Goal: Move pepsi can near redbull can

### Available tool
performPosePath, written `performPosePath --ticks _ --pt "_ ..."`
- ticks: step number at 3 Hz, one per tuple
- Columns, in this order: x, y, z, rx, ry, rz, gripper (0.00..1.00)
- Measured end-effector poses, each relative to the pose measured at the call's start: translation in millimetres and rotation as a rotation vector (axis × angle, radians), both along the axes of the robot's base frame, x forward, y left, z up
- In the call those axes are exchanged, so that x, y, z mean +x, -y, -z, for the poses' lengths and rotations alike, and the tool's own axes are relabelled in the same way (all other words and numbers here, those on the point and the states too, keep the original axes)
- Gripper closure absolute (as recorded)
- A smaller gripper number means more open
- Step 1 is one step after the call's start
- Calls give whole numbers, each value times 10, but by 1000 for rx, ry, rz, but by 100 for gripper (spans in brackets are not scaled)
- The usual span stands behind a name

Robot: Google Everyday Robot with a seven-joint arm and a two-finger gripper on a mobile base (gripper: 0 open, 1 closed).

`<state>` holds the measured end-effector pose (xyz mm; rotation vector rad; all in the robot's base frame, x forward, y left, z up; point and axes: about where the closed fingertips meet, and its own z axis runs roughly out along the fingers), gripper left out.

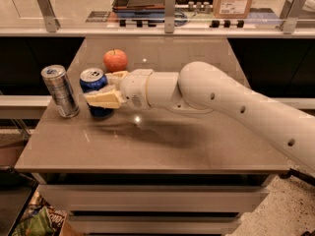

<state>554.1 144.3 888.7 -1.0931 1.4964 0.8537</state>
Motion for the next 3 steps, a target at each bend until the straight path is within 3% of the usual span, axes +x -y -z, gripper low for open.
performPosePath --ticks 3 --pt "-31 -57 -10 -1 2 -11 14"
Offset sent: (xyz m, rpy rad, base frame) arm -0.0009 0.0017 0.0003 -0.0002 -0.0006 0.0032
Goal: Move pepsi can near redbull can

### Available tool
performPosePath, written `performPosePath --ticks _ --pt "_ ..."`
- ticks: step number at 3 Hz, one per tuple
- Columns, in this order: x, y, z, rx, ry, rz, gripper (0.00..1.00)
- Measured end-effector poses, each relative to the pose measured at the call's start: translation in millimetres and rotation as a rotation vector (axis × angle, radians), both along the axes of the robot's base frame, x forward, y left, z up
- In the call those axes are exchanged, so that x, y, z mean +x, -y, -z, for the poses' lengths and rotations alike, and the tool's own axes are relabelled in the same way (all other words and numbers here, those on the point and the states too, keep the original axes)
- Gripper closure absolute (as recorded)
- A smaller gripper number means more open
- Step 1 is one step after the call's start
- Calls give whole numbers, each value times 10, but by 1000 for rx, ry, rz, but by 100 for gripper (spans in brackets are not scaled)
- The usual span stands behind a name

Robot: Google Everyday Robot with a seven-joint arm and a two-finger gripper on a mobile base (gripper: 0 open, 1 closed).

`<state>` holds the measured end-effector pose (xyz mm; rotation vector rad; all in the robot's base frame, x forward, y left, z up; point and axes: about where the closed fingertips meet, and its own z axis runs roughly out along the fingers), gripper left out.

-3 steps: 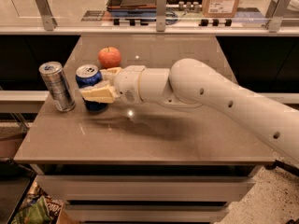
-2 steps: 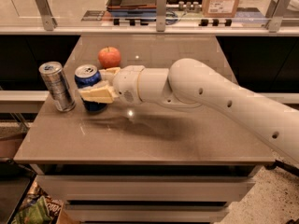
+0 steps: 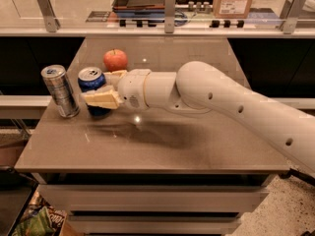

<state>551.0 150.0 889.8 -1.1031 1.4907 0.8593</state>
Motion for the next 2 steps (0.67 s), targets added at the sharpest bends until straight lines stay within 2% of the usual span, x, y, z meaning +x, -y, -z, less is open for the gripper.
performPosePath --ticks 1,2 --pt "-11 -19 -4 0 1 -4 0" --pt "-11 -20 -4 0 1 -4 0"
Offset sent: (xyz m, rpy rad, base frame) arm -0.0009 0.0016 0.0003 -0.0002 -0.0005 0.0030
